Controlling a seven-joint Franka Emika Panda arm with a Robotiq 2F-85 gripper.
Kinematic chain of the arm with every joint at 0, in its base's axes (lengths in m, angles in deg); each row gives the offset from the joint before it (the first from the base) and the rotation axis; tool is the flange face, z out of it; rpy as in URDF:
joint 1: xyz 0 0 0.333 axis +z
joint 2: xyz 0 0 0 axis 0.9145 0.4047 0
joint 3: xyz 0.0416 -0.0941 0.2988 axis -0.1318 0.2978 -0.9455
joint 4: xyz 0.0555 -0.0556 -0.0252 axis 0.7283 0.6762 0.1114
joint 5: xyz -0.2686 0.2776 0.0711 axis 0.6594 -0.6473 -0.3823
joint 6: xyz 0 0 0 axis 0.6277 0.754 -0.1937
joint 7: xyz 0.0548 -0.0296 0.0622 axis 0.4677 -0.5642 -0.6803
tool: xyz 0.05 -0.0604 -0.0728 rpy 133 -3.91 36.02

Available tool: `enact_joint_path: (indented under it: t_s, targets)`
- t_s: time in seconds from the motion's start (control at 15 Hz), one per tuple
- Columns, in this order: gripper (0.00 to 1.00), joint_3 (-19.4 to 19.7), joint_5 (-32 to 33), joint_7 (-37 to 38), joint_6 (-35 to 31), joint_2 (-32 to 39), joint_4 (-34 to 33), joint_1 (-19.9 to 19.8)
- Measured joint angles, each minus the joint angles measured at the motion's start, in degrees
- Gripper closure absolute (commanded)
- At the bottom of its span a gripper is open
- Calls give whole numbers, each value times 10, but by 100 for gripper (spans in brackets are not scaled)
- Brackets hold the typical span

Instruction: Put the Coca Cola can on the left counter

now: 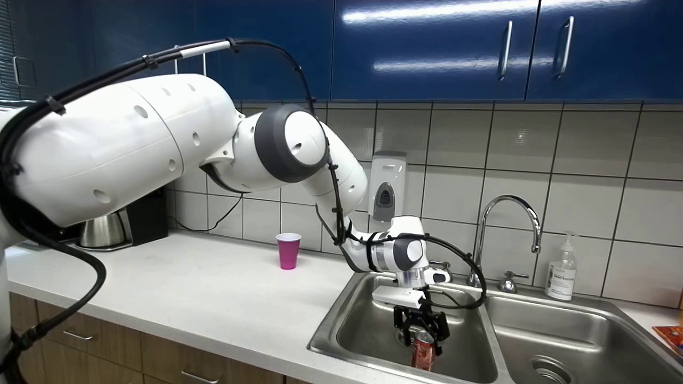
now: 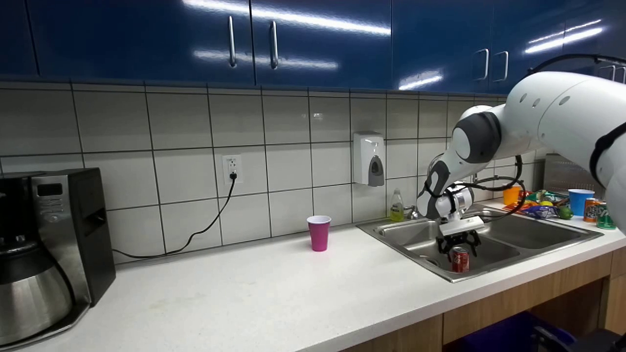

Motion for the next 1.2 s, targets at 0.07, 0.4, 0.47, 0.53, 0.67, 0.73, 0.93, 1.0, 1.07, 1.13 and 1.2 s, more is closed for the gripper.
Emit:
enact_joint_path:
  t_s: [0.07,0.4,0.47,0.53,0.67,0.73,0.93,1.0,1.07,1.13,1.2]
  targets:
    - [0,0,0,1,0,3,-5,0]
    - [28,0,0,4,0,11,-21,1]
    - [34,0,0,4,0,13,-24,1]
    - [42,0,0,5,0,15,-27,1]
    - [57,0,0,5,0,17,-30,1]
    - [59,-1,-2,5,1,17,-31,1]
    - [59,-1,-7,8,1,17,-32,1]
    - [59,-1,-8,9,1,17,-32,1]
    - [59,-1,-9,11,1,17,-32,1]
    - [59,-1,-10,13,1,17,-32,1]
    - [59,-1,-10,14,1,17,-33,1]
